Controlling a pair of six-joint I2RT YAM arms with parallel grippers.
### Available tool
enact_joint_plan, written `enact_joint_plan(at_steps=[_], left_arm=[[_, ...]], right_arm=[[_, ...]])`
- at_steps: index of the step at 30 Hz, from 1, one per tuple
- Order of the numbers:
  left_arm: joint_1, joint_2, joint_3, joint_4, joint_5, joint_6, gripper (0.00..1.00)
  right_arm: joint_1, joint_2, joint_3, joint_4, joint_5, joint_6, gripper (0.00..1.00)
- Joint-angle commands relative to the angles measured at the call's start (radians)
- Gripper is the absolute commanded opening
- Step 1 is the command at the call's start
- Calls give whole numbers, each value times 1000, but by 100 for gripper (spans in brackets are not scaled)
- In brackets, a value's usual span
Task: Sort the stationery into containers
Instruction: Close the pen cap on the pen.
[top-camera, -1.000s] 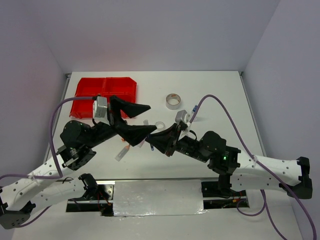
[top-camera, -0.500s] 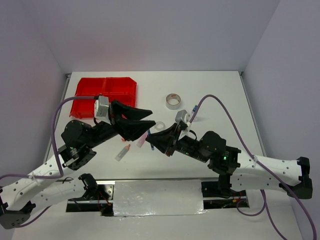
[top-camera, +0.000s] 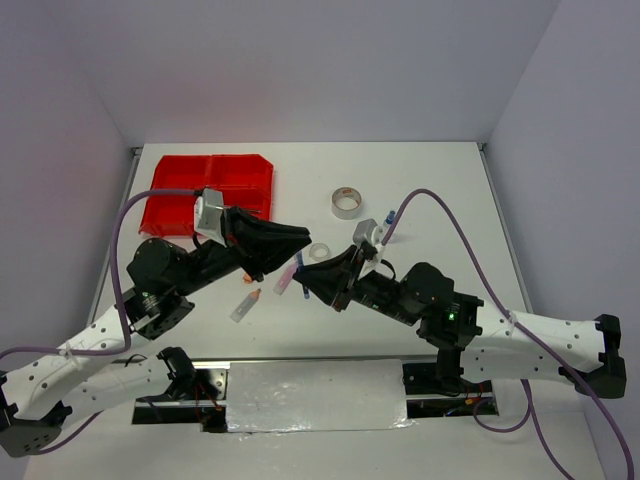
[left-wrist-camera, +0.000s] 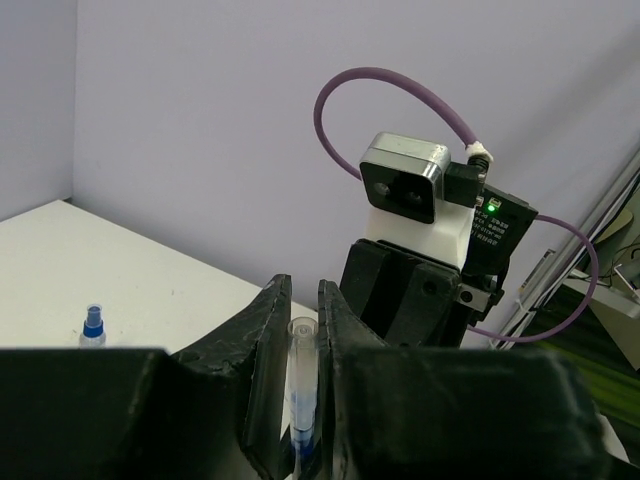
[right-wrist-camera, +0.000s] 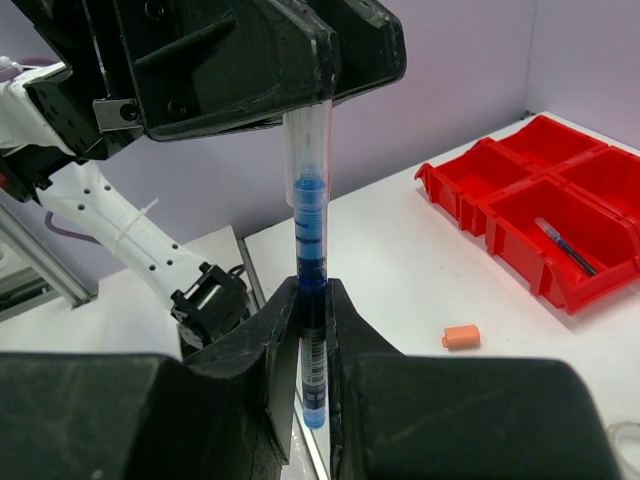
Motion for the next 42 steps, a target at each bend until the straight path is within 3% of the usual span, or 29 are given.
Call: enact_joint_plan(at_steps=[1, 6, 18, 26, 36, 42], left_arm=[[-3, 6, 11, 15, 16, -27, 20], [-3, 16, 19, -5, 26, -38, 0], [-3, 4, -33, -46, -6, -36, 0], [-3, 27, -56, -85, -18, -53, 0], [-3, 10, -134, -86, -116, -125, 0], [-4, 25, -121, -143, -130, -168, 0]], right_arm=[[2, -16, 21, 15, 25, -19, 0], [2, -16, 41, 9, 45, -28, 0], [2, -39, 88, 15, 106, -30, 0], [2, -21, 170, 59, 19, -93, 0], [2, -5, 191, 273, 48, -146, 0], [2, 39, 254, 280, -7, -202, 0]])
